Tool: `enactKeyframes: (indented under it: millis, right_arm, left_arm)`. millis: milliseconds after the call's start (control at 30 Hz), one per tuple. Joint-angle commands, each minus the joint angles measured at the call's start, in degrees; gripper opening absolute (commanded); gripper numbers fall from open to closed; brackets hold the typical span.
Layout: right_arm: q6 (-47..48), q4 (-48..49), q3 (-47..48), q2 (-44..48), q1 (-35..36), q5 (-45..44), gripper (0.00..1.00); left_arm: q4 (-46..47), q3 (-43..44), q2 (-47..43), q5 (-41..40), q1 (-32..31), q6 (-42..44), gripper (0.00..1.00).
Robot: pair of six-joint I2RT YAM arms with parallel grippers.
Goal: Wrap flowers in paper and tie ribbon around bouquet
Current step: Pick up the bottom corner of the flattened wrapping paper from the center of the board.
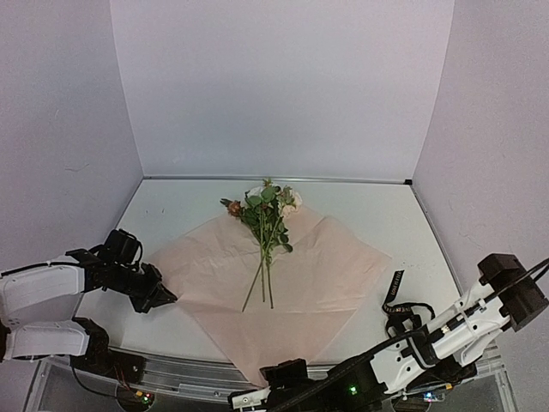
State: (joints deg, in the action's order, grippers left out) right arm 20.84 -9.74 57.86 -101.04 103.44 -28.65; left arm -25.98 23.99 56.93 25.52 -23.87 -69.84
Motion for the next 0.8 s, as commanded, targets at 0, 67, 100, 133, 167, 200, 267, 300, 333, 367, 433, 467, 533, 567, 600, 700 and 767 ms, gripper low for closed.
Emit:
enactKeyframes:
  millis: [0, 67, 100, 133, 167, 200, 267, 300, 333, 367, 433, 467, 533, 567, 600, 700, 767]
  right_arm:
    - [0.24, 1.03, 1.81, -0.03, 0.02, -2.46, 0.16]
    - [0.36, 0.06, 2.25, 0.66, 0.05, -2.19, 0.00]
    - [0.47, -0.55, 2.53, 0.99, 0.04, -2.08, 0.00]
    - [0.55, -1.03, 2.73, 1.44, -0.17, -1.77, 0.00]
    - [0.54, -1.73, 2.95, 2.01, -0.53, -1.26, 0.00]
    - [0.32, -3.00, 3.34, 2.79, -1.11, -0.44, 0.00]
    - [-0.99, -7.17, 4.41, 5.06, -3.23, 3.32, 0.00]
    - [-1.93, -9.55, 5.25, 6.02, -5.08, 5.98, 0.00]
    - [-2.54, -11.94, 6.01, 6.87, -6.80, 8.43, 0.00]
    - [-2.61, -13.94, 6.82, 7.42, -8.64, 9.64, 0.00]
    - [-1.75, -16.90, 9.23, 7.49, -11.53, 11.29, 0.00]
    - [-1.27, -18.27, 10.53, 7.14, -13.21, 12.05, 0.00]
    - [-0.40, -20.62, 13.78, 5.78, -16.60, 13.80, 0.00]
    - [0.07, -21.19, 15.29, 5.02, -18.23, 14.65, 0.00]
    - [0.50, -21.48, 16.39, 4.09, -19.92, 15.15, 0.00]
    - [1.68, -22.39, 21.02, 0.74, -25.44, 16.49, 0.00]
    - [2.14, -22.64, 24.70, -2.01, -28.70, 17.89, 0.00]
  left_arm:
    - [-2.11, 2.25, -0.76, 0.27, 0.64, 2.01, 0.00]
    - [-2.25, 2.11, -0.95, -0.07, 0.63, 2.19, 0.00]
    - [-2.27, 2.08, -1.06, -0.31, 0.67, 2.36, 0.00]
    - [-2.54, 2.19, -1.16, -0.70, 0.69, 2.65, 0.01]
    - [-2.89, 2.36, -1.29, -1.17, 0.70, 2.97, 0.03]
    - [-3.20, 2.54, -1.47, -1.73, 0.73, 3.32, 0.07]
    - [-3.94, 3.13, -2.07, -2.91, 0.72, 4.11, 0.21]
    - [-4.40, 3.70, -2.47, -3.68, 0.71, 4.64, 0.29]
    - [-4.93, 4.32, -2.91, -4.45, 0.72, 5.23, 0.37]
    - [-5.56, 5.18, -3.24, -5.44, 0.74, 6.02, 0.44]
    - [-7.02, 7.16, -3.48, -7.39, 0.70, 7.76, 0.52]
    - [-7.78, 8.36, -3.36, -8.31, 0.69, 8.64, 0.55]
    - [-8.69, 10.30, -2.89, -9.60, 0.71, 10.25, 0.58]
    - [-8.80, 11.28, -2.71, -10.15, 0.70, 10.87, 0.58]
    - [-9.00, 12.12, -2.49, -10.69, 0.69, 11.39, 0.58]
    - [-9.95, 14.67, -1.60, -12.39, 0.72, 13.56, 0.57]
    - [-9.94, 16.10, -1.21, -12.95, 0.68, 14.71, 0.55]
